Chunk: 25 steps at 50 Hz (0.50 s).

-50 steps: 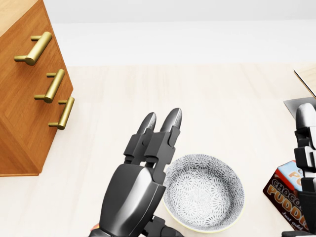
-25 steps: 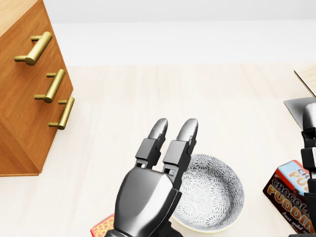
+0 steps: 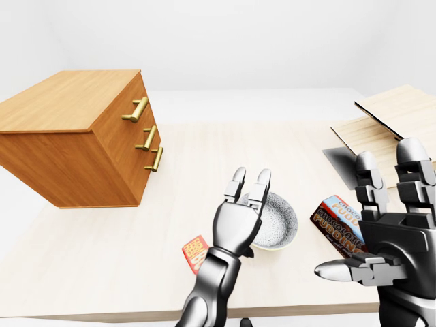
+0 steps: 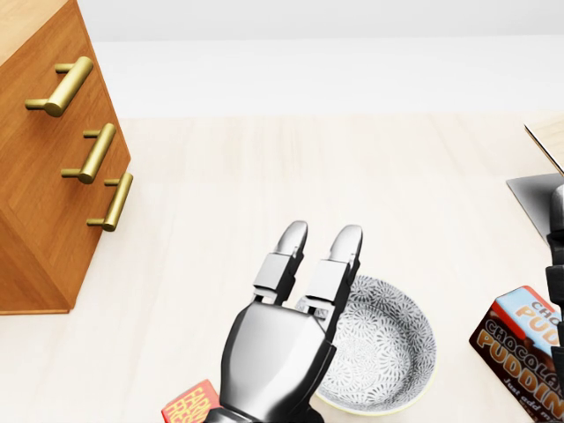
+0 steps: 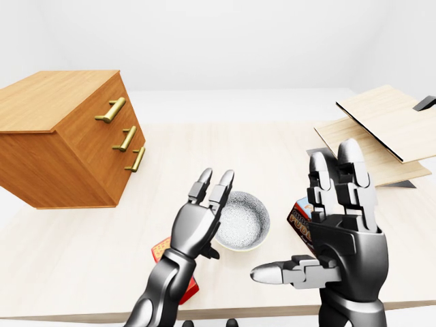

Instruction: Close the top drawer of the cabinet and put the bowl on top of it.

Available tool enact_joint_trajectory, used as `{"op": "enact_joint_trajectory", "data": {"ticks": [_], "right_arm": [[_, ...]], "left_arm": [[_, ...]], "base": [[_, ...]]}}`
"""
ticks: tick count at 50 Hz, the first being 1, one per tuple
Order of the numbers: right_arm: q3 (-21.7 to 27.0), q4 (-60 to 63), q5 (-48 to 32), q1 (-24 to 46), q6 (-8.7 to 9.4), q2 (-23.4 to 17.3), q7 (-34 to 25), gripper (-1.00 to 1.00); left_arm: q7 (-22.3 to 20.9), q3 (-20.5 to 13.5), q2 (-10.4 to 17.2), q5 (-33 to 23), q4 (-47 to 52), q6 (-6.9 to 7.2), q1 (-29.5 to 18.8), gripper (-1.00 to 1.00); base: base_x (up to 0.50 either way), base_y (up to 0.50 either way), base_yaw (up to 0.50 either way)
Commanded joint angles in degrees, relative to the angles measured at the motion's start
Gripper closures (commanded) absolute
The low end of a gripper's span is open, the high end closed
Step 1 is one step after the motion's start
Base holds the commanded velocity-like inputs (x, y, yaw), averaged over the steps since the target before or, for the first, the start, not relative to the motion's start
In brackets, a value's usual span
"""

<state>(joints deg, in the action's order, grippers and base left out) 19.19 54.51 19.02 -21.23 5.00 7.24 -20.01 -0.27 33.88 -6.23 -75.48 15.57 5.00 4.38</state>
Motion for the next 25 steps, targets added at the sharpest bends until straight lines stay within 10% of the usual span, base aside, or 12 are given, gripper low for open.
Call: {"op": "enact_joint_trajectory", "data": {"ticks": [1,25], "right_arm": [[0.36,0.12,0.25,0.05,0.0,0.05,-0.13,-1.0],[1.79,0.81,1.35,0.37,0.0,0.29,-0.5,-1.0]], "left_arm": [[1.34,-0.3,-1.04,-0.93,-3.51,0.0,-0.84,-1.0],[4.1,-1.83,-3.11,-0.25,-13.45,0.0,-3.65,-1.0]], "base": [[0.0,0.0,0.0],[0.0,0.0,0.0]]}}
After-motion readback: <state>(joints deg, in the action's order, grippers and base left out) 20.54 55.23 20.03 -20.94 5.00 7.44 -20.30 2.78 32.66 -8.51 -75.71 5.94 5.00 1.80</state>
